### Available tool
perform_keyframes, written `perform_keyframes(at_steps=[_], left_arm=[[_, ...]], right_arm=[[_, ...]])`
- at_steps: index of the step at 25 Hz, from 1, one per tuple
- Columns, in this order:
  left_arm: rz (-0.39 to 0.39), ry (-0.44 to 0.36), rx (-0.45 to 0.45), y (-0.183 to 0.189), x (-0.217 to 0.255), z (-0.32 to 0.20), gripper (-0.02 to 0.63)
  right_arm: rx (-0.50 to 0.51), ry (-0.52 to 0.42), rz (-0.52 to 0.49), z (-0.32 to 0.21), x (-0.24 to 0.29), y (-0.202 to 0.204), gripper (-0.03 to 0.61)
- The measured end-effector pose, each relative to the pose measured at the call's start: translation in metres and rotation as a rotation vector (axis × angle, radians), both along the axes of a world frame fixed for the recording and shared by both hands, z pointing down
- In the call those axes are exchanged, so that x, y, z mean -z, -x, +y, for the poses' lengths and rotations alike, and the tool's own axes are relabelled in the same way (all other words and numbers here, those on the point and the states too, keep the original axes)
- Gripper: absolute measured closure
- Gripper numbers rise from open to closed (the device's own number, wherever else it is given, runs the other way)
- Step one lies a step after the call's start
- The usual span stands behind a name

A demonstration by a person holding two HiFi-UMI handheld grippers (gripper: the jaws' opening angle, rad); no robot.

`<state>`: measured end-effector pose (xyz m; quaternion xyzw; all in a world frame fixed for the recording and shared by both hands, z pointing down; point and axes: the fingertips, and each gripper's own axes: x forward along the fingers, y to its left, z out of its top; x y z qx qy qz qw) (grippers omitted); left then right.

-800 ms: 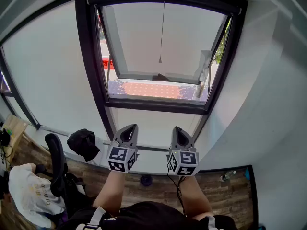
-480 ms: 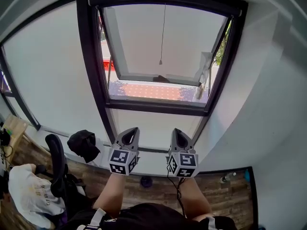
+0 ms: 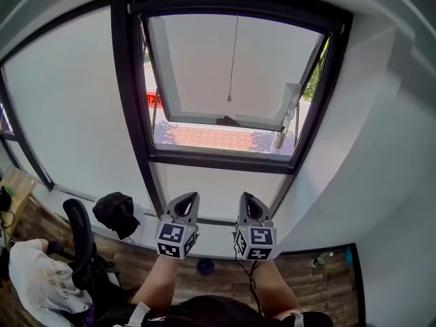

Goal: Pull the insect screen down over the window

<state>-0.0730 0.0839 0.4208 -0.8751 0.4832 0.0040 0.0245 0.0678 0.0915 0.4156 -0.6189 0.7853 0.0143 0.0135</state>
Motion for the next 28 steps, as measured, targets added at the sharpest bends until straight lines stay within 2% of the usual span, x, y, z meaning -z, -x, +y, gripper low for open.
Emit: perform_keyframes(at_steps=[9, 16, 23, 28], left_arm=[[-0.004, -0.01, -0.058, 0.016, -0.007, -0.007, 0.601], [-0.002, 0.014, -0.087, 0.034, -0.021, -0.015, 0.601], [-0.017, -0.007, -0.091, 0.035, -0.017, -0.027, 0.6], [-0.026, -0.01, -0.075, 0.034, -0.02, -0.047, 0.601]], right_arm=[[-0.011, 0.005, 0.033, -0.008, -0.005, 0.038, 0.578], [-0.027, 0.016, 0.062, -0.009, -0.015, 0.062, 0.578], [-0.005, 0.01, -0.042, -0.022, -0.009, 0.061, 0.578], [0.003, -0.008, -0.045, -0.043, -0.008, 0.056, 0.578]])
